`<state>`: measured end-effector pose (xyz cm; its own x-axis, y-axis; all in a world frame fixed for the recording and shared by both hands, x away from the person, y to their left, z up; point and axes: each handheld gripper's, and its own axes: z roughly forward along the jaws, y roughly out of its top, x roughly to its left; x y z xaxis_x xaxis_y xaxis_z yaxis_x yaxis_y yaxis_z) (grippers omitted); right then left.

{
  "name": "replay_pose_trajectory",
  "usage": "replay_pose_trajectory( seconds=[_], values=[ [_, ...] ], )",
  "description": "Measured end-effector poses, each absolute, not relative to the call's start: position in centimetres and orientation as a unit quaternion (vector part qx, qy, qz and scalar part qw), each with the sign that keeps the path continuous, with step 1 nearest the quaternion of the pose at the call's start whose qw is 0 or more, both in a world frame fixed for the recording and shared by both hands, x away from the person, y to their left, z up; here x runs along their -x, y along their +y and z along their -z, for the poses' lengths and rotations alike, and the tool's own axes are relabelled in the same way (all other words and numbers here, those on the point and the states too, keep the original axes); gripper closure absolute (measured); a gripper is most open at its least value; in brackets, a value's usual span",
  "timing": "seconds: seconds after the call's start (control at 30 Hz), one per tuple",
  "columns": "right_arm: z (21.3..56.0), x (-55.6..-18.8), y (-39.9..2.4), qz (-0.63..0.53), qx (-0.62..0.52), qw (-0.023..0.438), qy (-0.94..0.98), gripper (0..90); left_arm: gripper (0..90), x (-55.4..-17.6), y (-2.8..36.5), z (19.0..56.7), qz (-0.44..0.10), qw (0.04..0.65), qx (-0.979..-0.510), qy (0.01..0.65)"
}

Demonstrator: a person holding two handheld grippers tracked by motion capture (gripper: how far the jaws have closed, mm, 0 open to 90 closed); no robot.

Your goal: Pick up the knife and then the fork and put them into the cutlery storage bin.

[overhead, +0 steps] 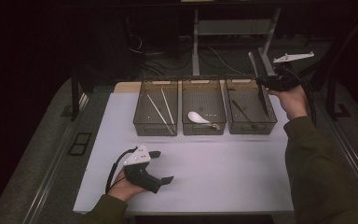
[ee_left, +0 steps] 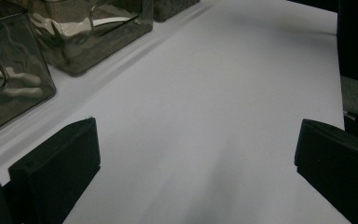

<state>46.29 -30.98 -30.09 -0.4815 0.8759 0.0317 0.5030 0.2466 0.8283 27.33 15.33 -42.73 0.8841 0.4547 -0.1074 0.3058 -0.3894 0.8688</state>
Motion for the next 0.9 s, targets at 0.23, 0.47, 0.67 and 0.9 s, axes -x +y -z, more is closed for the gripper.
replay_pose_trajectory(
  seconds=[0.23, 0.47, 0.67, 0.9],
  values=[
    [31.9, -46.6, -31.6, -0.409, -0.467, 0.222, 0.752, 80.0, 0.0, -27.3, 15.4, 42.7, -0.074, 0.503, -0.83, 0.229],
    [33.4, -46.8, -32.1, -0.4, -0.478, 0.217, 0.751, 79.9, 0.0, -27.4, 15.3, 42.8, -0.073, 0.503, -0.829, 0.232],
    [34.6, -46.8, -32.3, -0.394, -0.483, 0.209, 0.754, 79.9, 0.0, -27.4, 15.3, 42.8, -0.073, 0.502, -0.831, 0.23],
    [35.7, -47.0, -32.4, -0.38, -0.491, 0.2, 0.758, 79.9, 0.0, -27.4, 15.3, 42.8, -0.072, 0.502, -0.831, 0.23]
  ],
)
